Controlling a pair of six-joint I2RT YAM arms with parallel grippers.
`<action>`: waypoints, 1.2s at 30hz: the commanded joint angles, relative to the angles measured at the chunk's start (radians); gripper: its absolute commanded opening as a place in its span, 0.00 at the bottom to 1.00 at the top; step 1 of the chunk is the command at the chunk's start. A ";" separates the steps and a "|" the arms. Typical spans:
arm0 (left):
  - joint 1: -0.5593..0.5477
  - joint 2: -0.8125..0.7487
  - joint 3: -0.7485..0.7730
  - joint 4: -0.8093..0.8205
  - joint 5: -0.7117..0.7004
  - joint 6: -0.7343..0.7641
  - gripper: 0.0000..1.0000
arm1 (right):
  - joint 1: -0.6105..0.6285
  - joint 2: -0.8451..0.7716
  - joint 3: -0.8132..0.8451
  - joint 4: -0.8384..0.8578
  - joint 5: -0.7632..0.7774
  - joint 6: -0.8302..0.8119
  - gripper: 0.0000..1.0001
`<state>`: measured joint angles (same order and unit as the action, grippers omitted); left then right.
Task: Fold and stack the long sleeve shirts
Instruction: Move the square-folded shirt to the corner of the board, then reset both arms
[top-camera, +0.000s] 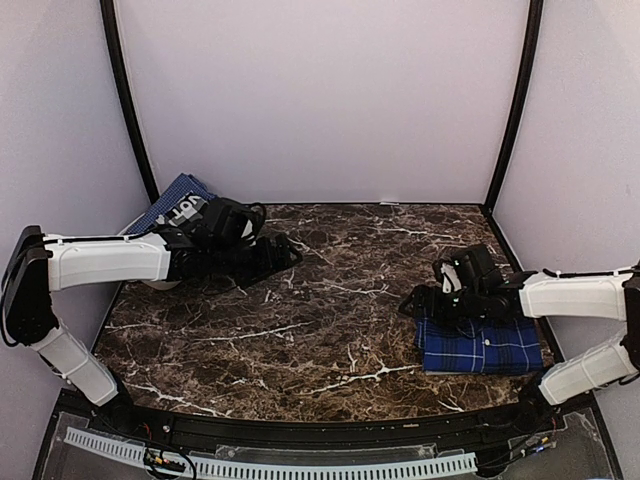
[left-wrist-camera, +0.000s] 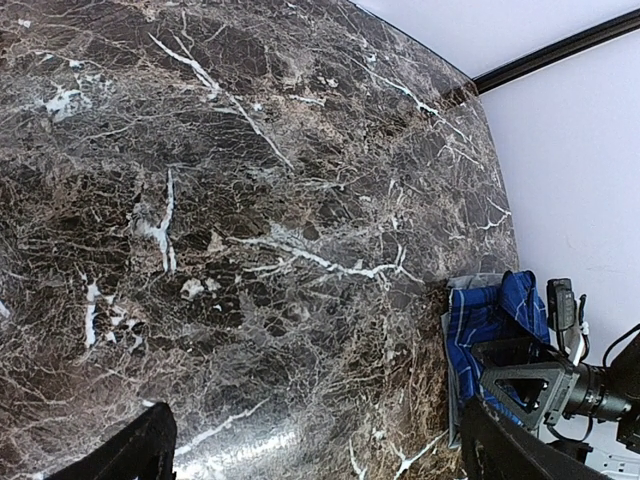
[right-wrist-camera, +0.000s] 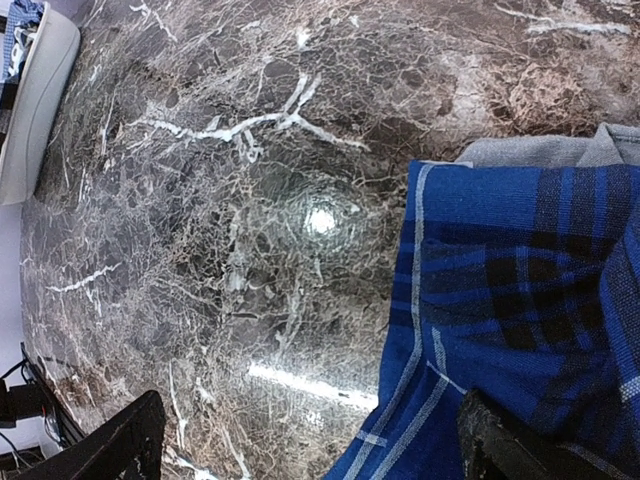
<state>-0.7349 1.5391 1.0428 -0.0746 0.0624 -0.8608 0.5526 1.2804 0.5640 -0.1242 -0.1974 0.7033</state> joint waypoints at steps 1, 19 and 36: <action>0.005 -0.008 0.021 0.023 0.004 -0.002 0.97 | -0.007 -0.019 0.042 -0.036 -0.004 -0.026 0.99; 0.006 -0.101 0.078 -0.073 -0.077 0.130 0.97 | 0.001 -0.022 0.358 0.048 -0.143 -0.042 0.99; 0.005 -0.292 0.105 -0.092 -0.211 0.279 0.98 | 0.219 0.001 0.679 -0.061 0.220 -0.143 0.99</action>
<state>-0.7349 1.3010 1.1458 -0.1741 -0.1192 -0.6464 0.7246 1.2793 1.1938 -0.1619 -0.1196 0.5964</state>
